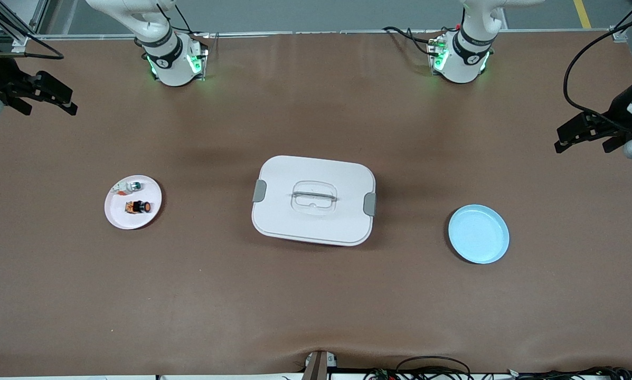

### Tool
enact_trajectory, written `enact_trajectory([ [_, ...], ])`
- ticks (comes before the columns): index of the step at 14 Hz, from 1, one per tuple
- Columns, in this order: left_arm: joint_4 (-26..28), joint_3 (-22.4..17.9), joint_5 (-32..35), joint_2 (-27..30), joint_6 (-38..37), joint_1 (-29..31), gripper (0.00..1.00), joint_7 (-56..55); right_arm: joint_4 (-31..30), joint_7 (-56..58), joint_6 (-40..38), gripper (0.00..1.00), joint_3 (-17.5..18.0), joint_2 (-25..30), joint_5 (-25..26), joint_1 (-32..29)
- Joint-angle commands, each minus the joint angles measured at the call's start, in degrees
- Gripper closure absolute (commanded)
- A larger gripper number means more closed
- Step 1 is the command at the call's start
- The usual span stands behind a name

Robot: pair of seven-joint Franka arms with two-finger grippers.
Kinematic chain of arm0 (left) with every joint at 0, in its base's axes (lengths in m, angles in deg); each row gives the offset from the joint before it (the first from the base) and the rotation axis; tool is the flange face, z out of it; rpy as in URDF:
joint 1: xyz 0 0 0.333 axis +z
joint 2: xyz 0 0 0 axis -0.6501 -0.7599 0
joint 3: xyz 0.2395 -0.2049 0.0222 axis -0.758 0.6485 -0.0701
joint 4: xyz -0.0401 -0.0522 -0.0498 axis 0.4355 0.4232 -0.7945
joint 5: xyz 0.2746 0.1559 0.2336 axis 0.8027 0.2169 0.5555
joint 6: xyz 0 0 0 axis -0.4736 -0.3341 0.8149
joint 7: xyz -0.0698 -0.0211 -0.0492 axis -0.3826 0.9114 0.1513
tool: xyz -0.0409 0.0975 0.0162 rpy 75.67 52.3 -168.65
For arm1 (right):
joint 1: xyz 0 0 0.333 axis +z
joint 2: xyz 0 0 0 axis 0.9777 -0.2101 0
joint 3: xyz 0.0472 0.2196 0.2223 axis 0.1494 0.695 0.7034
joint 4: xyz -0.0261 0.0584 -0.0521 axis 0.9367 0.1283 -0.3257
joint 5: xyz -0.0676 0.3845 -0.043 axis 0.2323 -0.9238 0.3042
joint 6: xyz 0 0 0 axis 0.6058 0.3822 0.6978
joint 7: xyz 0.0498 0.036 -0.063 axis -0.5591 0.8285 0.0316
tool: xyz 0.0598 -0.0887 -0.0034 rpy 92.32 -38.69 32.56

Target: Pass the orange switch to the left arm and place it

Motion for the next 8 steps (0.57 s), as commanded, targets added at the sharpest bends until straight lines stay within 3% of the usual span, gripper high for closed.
enact_trajectory([
  [1,-0.31,-0.18,0.58,0.09,-0.86,-0.05,0.0,0.89,-0.78,-0.14,0.17,0.0,0.16,0.99,-0.42,-0.15],
  [8,-0.58,-0.18,0.66,0.0,-0.86,-0.14,0.0,1.77,0.27,-0.76,-2.46,0.0,0.16,0.72,-1.04,-0.14],
])
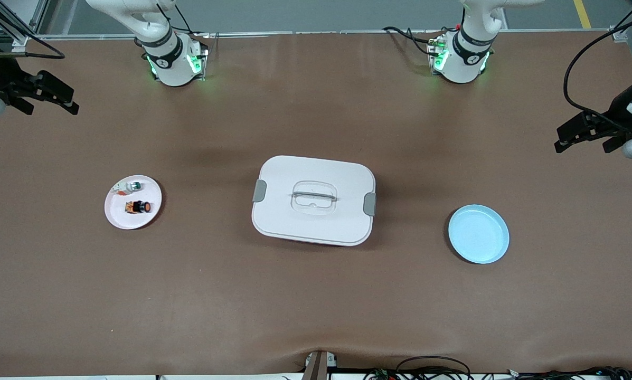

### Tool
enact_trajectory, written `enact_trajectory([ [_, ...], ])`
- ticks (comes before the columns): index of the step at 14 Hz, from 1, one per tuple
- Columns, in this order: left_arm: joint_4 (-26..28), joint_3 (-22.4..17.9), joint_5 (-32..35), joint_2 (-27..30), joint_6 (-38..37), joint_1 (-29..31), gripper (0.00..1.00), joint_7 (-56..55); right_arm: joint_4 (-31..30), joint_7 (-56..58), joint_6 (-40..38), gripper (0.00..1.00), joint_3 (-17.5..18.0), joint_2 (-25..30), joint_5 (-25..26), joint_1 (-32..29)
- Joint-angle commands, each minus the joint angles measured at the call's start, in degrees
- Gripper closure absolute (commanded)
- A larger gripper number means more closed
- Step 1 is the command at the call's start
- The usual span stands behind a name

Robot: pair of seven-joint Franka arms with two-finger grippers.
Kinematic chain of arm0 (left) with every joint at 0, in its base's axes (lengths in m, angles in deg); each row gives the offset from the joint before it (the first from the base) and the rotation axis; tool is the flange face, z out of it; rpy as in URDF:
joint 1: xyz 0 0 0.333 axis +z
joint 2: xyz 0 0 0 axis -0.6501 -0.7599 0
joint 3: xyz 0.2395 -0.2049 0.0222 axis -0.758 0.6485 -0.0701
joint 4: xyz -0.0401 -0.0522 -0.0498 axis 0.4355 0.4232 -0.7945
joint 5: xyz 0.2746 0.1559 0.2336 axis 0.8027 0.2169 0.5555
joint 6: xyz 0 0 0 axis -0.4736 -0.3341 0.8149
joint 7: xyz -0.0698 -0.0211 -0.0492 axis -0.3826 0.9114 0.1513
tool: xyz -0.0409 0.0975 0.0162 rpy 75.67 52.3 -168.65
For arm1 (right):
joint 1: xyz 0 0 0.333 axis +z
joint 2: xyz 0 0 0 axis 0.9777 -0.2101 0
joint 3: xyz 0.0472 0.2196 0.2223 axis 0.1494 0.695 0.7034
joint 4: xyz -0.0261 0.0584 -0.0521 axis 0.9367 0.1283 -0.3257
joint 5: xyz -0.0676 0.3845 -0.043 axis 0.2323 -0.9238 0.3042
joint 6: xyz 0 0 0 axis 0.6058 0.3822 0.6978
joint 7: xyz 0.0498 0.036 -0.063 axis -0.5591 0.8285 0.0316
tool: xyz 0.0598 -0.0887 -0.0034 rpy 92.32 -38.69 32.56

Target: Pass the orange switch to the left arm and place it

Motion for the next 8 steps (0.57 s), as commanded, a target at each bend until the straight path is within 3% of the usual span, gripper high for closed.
enact_trajectory([
  [1,-0.58,-0.18,0.66,0.0,-0.86,-0.14,0.0,1.17,0.73,-0.61,-3.08,0.0,0.12,0.72,-0.57,-0.23],
  [8,-0.58,-0.18,0.66,0.0,-0.86,0.04,0.0,1.17,3.89,0.27,-5.2,0.0,0.12,-0.77,-0.57,-0.32],
])
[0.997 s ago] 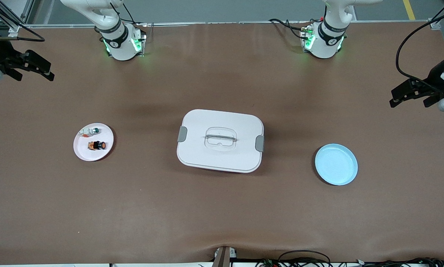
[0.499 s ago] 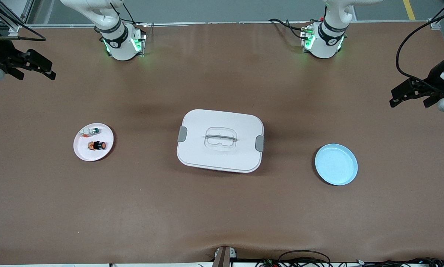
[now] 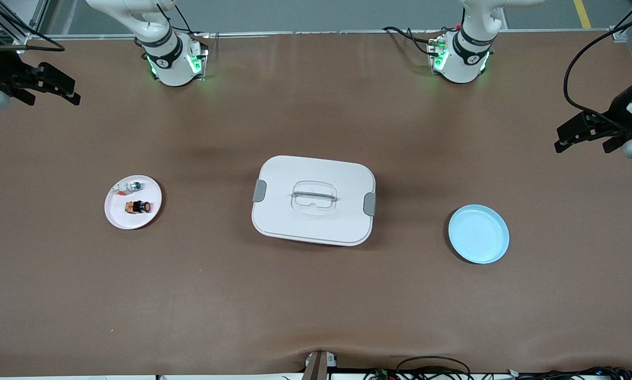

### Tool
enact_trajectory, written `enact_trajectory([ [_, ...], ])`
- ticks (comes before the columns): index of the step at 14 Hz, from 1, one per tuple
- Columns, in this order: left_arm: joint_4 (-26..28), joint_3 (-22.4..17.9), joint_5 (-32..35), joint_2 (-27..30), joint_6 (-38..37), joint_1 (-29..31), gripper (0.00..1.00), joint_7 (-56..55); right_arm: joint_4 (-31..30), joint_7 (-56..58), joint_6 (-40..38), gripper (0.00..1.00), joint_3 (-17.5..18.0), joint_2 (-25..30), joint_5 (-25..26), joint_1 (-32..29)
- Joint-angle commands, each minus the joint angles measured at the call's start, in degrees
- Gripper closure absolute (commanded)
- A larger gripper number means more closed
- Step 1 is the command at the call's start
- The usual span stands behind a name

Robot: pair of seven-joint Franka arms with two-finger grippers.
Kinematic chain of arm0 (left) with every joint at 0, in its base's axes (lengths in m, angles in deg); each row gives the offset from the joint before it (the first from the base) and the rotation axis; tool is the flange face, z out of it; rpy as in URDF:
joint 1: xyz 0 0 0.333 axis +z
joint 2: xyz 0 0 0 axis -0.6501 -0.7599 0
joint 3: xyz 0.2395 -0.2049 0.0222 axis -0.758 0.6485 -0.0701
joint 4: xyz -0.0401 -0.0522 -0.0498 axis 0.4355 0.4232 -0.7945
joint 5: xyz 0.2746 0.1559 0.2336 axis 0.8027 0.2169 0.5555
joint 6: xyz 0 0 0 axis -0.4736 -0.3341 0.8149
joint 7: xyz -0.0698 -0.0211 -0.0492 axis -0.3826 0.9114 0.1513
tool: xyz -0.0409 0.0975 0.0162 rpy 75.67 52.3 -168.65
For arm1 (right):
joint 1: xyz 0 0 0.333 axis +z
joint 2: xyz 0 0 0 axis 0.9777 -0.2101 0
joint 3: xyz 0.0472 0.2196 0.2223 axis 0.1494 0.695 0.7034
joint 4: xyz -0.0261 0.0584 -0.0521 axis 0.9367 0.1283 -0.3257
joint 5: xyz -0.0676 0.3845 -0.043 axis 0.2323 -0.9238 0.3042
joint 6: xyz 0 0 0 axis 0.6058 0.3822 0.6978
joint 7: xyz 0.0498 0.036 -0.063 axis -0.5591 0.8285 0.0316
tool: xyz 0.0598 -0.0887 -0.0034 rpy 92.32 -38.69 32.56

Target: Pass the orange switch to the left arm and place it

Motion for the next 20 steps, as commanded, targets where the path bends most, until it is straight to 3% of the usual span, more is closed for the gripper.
enact_trajectory([
  [1,-0.49,-0.18,0.75,0.0,-0.86,0.12,0.0,1.22,3.02,0.16,-1.72,0.0,-0.04,-0.88,-0.42,-0.5],
  [9,-0.58,-0.18,0.75,0.0,-0.86,0.03,0.0,1.22,6.8,0.34,-8.5,0.0,0.31,-5.98,0.19,0.29],
  [14,-0.58,-0.18,0.75,0.0,-0.86,-0.14,0.0,1.13,7.33,0.69,-8.67,0.0,-0.13,-13.8,-0.51,-5.5],
  [17,-0.58,-0.18,0.75,0.0,-0.86,-0.05,0.0,1.22,6.1,2.63,-4.9,0.0,-0.13,-14.33,-0.68,-5.33],
  [20,-0.58,-0.18,0.84,0.0,-0.86,-0.05,0.0,1.22,0.49,1.14,1.5,0.0,-0.13,-13.8,-0.68,-5.07],
])
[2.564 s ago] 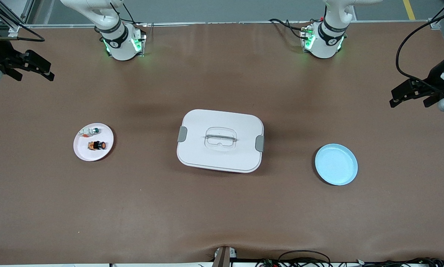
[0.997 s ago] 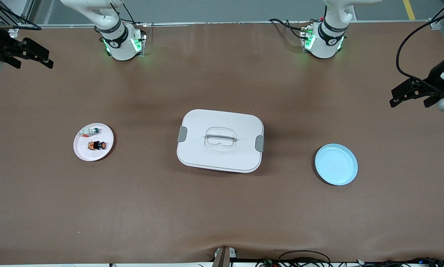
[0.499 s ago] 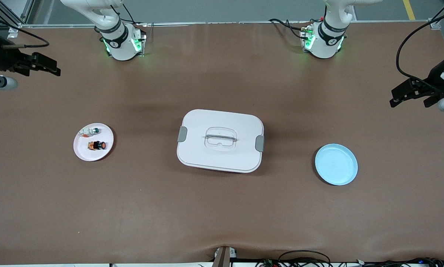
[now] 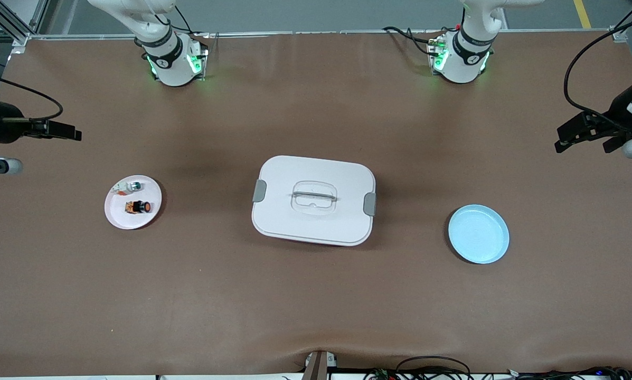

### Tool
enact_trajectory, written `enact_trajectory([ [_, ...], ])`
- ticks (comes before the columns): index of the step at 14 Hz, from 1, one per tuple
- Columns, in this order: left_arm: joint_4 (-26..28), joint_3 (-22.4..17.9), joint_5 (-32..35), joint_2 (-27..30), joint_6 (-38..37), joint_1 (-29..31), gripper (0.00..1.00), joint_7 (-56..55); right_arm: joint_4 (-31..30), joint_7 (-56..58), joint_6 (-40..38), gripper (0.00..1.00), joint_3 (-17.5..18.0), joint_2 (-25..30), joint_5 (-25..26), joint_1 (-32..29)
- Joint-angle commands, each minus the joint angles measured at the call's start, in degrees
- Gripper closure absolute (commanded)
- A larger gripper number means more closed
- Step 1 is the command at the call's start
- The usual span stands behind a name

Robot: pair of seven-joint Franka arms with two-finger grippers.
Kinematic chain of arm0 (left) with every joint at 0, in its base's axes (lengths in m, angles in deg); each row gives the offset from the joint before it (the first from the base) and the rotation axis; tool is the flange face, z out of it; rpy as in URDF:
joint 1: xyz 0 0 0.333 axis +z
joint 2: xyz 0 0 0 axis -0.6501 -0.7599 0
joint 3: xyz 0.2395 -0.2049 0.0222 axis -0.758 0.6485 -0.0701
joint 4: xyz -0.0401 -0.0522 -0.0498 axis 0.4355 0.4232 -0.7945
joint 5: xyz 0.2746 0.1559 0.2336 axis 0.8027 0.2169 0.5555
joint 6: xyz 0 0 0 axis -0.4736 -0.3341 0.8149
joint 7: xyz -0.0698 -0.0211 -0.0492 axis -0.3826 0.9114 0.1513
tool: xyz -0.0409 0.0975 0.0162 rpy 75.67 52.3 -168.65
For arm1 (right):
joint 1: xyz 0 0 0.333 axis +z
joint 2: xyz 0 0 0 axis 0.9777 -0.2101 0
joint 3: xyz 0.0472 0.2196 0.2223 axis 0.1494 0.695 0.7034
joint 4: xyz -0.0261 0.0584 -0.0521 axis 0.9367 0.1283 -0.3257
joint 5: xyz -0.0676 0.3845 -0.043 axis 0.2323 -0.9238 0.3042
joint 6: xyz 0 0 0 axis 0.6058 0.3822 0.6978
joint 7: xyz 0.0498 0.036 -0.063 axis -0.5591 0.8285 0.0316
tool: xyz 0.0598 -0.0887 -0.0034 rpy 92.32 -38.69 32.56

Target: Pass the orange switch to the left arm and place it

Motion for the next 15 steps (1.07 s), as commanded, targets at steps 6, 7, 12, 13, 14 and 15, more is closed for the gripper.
enact_trajectory([
  [6,-0.68,-0.15,0.66,0.0,-0.86,-0.25,0.0,1.19,-14.88,-1.12,17.34,0.0,0.31,1.68,-0.48,-0.23],
  [7,-0.68,-0.15,0.66,0.0,-0.86,-0.34,0.0,1.19,-16.38,-1.04,19.44,0.0,0.31,1.68,-0.39,-0.15],
  [12,-0.68,-0.15,0.66,0.0,-0.86,-0.25,0.0,1.19,-25.61,-0.25,33.24,0.0,0.31,1.33,-0.39,-1.37],
  [13,-0.59,-0.15,0.66,0.0,-0.86,-0.34,0.0,1.19,-26.84,0.54,35.7,0.0,0.31,1.15,-0.31,-1.38],
  [14,-0.67,-0.15,0.66,0.0,-0.86,-0.25,0.0,1.19,-27.81,2.37,38.25,0.0,0.31,0.89,-0.04,-1.46],
  [15,-0.68,-0.15,0.66,0.0,-0.86,-0.25,0.0,1.19,-28.78,3.35,40.54,0.0,0.31,0.37,-0.04,-1.9],
])
